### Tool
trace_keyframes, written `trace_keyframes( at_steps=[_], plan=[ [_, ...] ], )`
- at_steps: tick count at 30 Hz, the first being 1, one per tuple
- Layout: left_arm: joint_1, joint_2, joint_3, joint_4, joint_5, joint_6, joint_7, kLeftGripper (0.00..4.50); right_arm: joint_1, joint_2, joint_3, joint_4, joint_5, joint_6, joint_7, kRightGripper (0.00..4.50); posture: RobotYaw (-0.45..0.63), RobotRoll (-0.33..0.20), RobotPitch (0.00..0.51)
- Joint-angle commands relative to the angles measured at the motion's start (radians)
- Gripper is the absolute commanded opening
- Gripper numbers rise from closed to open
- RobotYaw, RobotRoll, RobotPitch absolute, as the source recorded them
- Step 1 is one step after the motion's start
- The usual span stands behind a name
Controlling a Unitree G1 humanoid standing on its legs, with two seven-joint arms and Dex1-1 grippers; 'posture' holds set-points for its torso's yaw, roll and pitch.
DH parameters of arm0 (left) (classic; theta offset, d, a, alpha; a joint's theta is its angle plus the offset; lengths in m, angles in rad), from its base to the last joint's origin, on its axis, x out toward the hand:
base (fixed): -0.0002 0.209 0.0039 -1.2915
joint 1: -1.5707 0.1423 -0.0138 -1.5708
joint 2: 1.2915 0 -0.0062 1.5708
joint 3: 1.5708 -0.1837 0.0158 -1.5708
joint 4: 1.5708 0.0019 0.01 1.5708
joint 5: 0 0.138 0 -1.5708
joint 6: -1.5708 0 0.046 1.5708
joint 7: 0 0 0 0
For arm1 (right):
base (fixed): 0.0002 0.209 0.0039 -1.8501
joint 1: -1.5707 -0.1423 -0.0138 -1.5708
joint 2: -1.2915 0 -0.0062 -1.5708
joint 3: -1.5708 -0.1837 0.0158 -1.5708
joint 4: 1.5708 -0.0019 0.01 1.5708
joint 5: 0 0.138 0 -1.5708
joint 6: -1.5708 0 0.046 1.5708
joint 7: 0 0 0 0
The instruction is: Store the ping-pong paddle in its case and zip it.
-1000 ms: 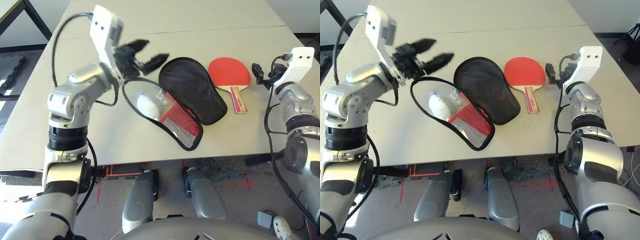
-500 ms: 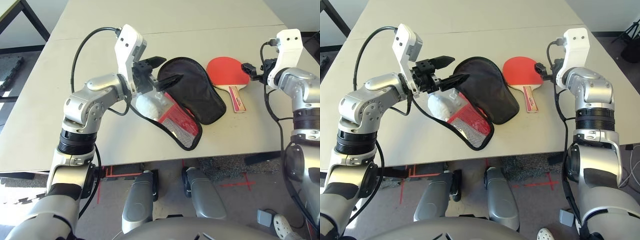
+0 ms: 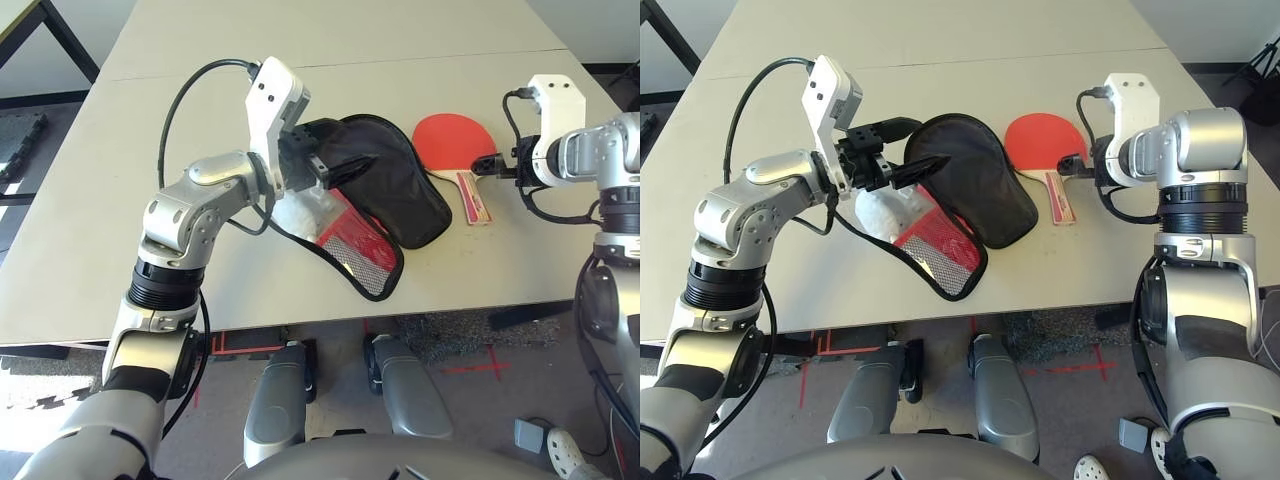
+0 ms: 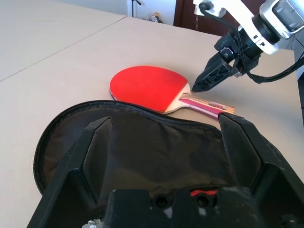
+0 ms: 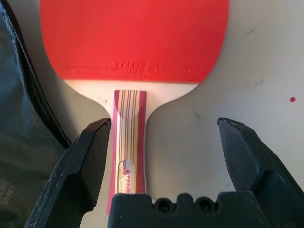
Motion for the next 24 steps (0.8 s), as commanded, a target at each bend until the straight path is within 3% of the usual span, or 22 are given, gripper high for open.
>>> trace_keyframes(
  at_steps=[1, 13, 16, 24],
  plan=[
    [0.022, -0.006, -0.014, 0.003, 0.013, -0.007, -0.011, 4.50, 0.019, 0.022, 0.032, -0.034, 0.005, 0.026, -0.011, 4.48, -0.02, 0.000, 0.191],
    [0.029, -0.014, -0.009, -0.012, 0.024, -0.014, -0.005, 4.50, 0.092, 0.081, 0.071, -0.062, -0.010, 0.010, -0.053, 4.48, 0.00, 0.000, 0.191],
    [0.030, -0.015, -0.008, -0.012, 0.026, -0.018, -0.004, 4.50, 0.100, 0.088, 0.074, -0.057, -0.012, -0.006, -0.063, 3.89, 0.01, 0.000, 0.187],
    [0.025, -0.016, -0.006, -0.003, 0.032, -0.030, -0.007, 4.50, 0.098, 0.086, 0.066, -0.052, -0.027, -0.055, -0.081, 1.10, 0.00, 0.000, 0.183]
  ],
)
